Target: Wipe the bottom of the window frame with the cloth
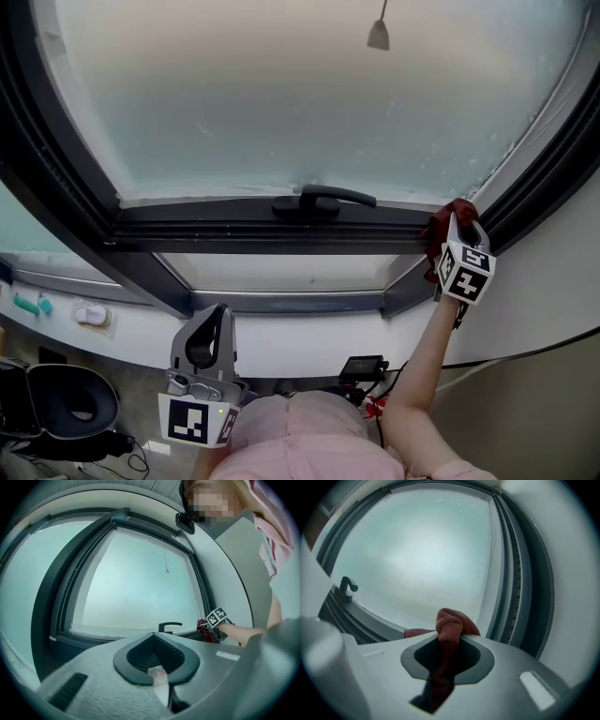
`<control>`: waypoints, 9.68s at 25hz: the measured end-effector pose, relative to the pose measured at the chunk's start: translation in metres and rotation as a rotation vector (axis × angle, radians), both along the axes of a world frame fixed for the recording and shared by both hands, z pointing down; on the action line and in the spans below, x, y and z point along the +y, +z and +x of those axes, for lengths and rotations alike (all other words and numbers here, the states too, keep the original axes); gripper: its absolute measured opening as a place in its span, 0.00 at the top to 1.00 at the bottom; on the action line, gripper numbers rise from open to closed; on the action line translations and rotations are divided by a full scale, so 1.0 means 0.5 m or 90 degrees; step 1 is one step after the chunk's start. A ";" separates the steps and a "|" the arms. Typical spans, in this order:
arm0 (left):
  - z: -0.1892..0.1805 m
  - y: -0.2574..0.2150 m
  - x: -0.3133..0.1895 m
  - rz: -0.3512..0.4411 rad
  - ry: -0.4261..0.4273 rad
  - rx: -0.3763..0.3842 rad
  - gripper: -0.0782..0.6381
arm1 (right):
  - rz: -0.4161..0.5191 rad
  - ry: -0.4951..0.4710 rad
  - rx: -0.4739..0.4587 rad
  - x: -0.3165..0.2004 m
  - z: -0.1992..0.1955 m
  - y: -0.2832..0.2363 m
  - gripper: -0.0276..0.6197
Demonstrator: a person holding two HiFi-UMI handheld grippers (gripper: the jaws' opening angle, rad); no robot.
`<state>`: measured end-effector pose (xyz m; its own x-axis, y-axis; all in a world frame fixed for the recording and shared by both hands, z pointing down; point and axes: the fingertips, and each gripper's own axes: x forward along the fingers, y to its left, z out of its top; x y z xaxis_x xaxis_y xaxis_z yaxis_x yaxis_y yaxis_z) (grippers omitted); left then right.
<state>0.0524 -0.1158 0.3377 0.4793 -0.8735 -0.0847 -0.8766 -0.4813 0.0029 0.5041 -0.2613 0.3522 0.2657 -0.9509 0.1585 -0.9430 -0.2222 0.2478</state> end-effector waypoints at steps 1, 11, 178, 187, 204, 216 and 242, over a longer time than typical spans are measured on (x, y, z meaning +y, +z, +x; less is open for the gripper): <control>0.000 0.000 0.000 0.000 0.000 0.000 0.90 | 0.002 0.007 -0.002 0.002 0.012 0.000 0.85; 0.002 0.001 0.008 0.001 -0.005 0.001 0.90 | 0.012 0.040 0.010 0.010 0.068 0.001 0.85; -0.064 0.017 0.071 -0.003 -0.019 0.004 0.90 | 0.106 -0.372 0.055 0.071 -0.531 0.039 0.85; -0.053 0.018 0.070 -0.002 -0.020 0.004 0.90 | 0.103 -0.383 0.073 0.071 -0.529 0.041 0.85; -0.050 0.021 0.066 -0.005 -0.028 0.007 0.90 | 0.096 -0.364 0.071 0.073 -0.490 0.042 0.85; -0.039 0.021 0.062 -0.002 -0.018 0.008 0.90 | 0.095 -0.304 0.057 0.079 -0.404 0.049 0.85; -0.026 0.012 0.056 0.006 -0.009 0.005 0.90 | 0.097 -0.087 0.009 0.105 -0.101 0.057 0.85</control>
<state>0.0393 -0.0878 0.3439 0.4664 -0.8792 -0.0969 -0.8831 -0.4691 0.0059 0.4537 -0.2088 0.3808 0.1342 -0.9909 0.0078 -0.9635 -0.1286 0.2349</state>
